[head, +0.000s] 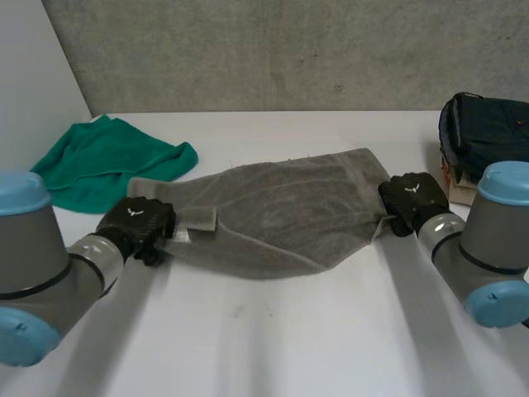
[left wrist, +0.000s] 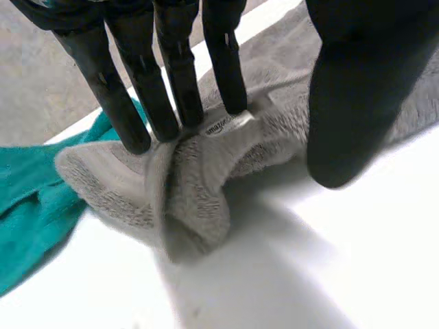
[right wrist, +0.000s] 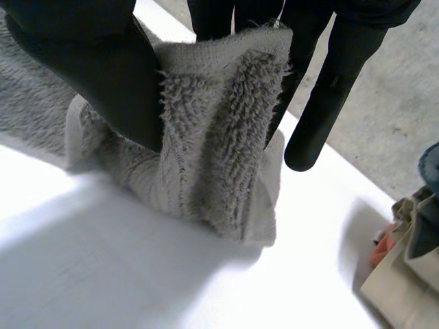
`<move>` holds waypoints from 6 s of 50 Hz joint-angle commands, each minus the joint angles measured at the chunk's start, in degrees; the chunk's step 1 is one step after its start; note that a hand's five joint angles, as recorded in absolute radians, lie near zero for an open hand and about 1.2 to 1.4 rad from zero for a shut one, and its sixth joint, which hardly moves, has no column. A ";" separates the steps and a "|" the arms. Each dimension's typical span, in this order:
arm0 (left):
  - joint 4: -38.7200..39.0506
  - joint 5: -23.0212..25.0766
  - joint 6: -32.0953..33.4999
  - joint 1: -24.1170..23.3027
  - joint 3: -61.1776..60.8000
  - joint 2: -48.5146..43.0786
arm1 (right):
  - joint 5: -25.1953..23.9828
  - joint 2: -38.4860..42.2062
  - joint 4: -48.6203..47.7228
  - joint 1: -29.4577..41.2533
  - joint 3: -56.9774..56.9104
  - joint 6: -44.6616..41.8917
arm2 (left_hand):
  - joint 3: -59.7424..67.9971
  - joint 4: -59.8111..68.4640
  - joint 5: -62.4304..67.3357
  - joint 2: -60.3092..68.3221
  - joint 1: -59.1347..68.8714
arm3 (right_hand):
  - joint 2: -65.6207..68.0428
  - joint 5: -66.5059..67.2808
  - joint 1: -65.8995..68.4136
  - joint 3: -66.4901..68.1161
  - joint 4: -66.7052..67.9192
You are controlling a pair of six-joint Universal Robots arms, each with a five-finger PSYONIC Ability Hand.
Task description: Fold the laundry.
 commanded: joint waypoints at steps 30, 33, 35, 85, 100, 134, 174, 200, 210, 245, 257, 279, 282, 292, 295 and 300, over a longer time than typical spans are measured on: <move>-0.45 -14.28 14.36 -13.67 36.28 -29.20 | -2.30 -8.88 -1.21 0.18 10.57 -1.81 | 12.40 12.74 12.72 12.53 15.27 | 12.40 14.31 14.84 11.62 11.16; 0.78 -14.54 15.68 -13.58 36.10 -29.03 | -1.68 -9.23 -1.12 0.18 10.66 -3.48 | 28.08 28.41 28.40 28.20 30.94 | 12.40 14.31 14.84 11.62 11.16; 1.31 -14.90 15.68 -13.58 35.58 -28.24 | -1.42 -10.10 -1.04 0.09 10.66 -5.24 | 35.62 35.96 35.95 35.75 38.49 | 12.40 14.31 14.84 11.62 11.16; 15.70 0.05 3.03 3.38 56.30 -17.86 | 12.03 -2.55 0.50 -0.09 -38.91 -16.50 | 35.66 35.99 35.98 35.78 38.52 | 12.40 14.31 14.84 11.62 11.16; 31.28 -1.89 -3.21 3.47 51.86 -17.60 | 11.33 -2.81 -16.61 0.53 -32.95 -10.27 | 35.66 35.99 35.98 35.78 38.52 | 12.40 14.31 14.84 11.62 11.16; -25.39 1.10 31.66 9.53 -15.22 20.80 | 8.25 -20.11 37.81 -2.98 10.73 -34.32 | 35.66 35.99 35.98 35.78 38.52 | 12.40 14.31 14.84 11.62 11.16; 2.99 -7.34 17.97 -6.02 43.49 -30.26 | 9.22 15.91 -3.06 1.32 -21.95 -25.30 | -34.34 -34.01 -34.02 -34.22 -31.48 | -57.60 -55.69 -55.16 -58.38 -58.84; 7.47 -3.56 8.12 -6.20 13.25 -7.32 | -6.78 -4.93 8.99 -15.55 5.91 -2.87 | -34.34 -34.01 -34.02 -34.22 -31.48 | -35.31 -33.41 -32.87 -36.09 -36.55; 7.64 -3.38 7.77 -6.11 12.90 -6.61 | -1.95 -1.76 3.18 -18.27 6.44 -8.76 | -34.34 -34.01 -34.02 -34.22 -31.48 | 12.40 14.31 14.84 11.62 11.16; 7.73 -2.77 2.94 -1.28 3.50 7.98 | -13.28 5.51 -7.10 27.39 -10.85 -27.92 | -34.34 -34.01 -34.02 -34.22 -31.48 | 12.40 14.31 14.84 11.62 11.16; 7.82 -2.77 2.94 -1.80 2.88 7.89 | -7.23 12.58 -6.22 31.73 -14.22 -25.04 | -34.34 -34.01 -34.02 -34.22 -31.48 | -57.60 -55.69 -55.16 -58.38 -58.84; 10.28 -2.86 3.82 -19.12 18.07 -11.43 | 0.87 -5.98 -2.09 8.09 11.10 -0.85 | -33.96 -33.62 -33.64 -33.83 -31.10 | -53.48 -51.57 -51.04 -54.26 -54.72; 10.37 -3.73 3.90 -19.21 22.98 -18.09 | 0.96 -5.89 -2.79 7.65 11.71 -0.15 | -33.63 -33.29 -33.31 -33.50 -30.76 | -53.64 -51.74 -51.20 -54.43 -54.89; 10.02 -10.67 3.91 -19.03 29.51 -25.33 | 0.96 -5.71 -5.69 7.38 13.47 0.55 | -33.79 -33.45 -33.47 -33.66 -30.93 | -1.39 0.51 1.05 -2.18 -2.64; 9.93 -11.29 3.73 -19.12 28.28 -23.85 | 1.92 -5.80 -5.52 6.25 13.47 -0.50 | -34.13 -33.79 -33.81 -34.00 -31.26 | 12.40 14.31 14.84 11.62 11.16; 9.84 -11.47 3.73 -18.94 22.14 -16.11 | 5.26 -10.44 -4.03 3.35 14.70 -4.61 | -34.30 -33.96 -33.98 -34.17 -31.43 | 12.40 14.31 14.84 11.62 11.16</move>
